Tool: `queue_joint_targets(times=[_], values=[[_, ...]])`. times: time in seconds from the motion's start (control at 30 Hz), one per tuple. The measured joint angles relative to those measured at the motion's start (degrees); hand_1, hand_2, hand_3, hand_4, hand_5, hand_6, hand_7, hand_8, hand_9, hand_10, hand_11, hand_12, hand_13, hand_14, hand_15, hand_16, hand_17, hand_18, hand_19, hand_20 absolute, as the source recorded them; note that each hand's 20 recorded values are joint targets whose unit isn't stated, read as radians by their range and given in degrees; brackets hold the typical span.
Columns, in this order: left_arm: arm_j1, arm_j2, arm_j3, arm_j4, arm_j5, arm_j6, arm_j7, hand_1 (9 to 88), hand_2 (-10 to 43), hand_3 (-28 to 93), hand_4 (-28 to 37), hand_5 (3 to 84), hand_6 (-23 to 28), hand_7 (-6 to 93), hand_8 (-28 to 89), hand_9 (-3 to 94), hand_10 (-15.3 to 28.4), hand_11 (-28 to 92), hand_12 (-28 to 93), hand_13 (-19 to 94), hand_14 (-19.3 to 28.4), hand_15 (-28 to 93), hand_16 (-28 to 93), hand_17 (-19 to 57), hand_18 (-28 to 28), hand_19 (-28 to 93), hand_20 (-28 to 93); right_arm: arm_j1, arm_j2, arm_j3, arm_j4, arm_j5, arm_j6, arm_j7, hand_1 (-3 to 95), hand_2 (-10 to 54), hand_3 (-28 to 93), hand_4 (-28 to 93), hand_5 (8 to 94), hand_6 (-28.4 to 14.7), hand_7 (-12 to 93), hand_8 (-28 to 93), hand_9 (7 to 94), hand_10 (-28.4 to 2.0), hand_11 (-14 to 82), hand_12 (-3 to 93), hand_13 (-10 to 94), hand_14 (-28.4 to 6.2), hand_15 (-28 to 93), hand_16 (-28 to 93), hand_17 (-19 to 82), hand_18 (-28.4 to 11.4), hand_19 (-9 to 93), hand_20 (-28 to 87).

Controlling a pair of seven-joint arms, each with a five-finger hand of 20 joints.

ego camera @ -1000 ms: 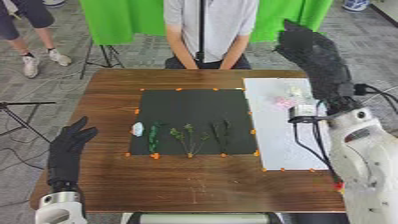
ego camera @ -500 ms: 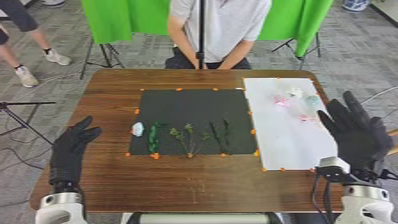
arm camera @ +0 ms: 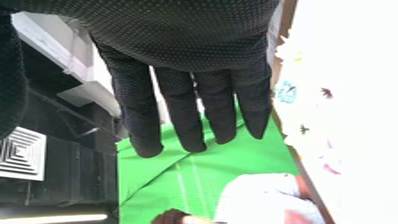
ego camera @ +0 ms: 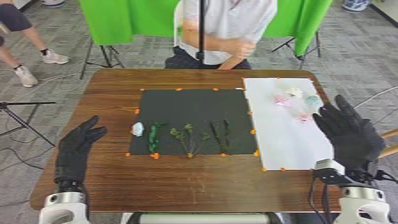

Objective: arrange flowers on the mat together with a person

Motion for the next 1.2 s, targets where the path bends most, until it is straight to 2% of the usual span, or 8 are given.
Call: queue_joint_targets(times=[1.2], values=[[-0.46,0.01,-0.02,-0.02,0.01,-0.10,-0.04,20.3,1.6,69,-28.0,48.6,2.7,12.0,-7,50.9,15.1,21,15,39,17.5,20,-1,6.6,11.3,11,15,0.42,0.07,0.11,0.38,-0.83,0.05,0.55,9.0,-4.5,77,-18,42.5,-0.5,10,-8,41.6,-14.6,4.5,12.0,33,-14.0,11,14,19,-14.2,3,26]])
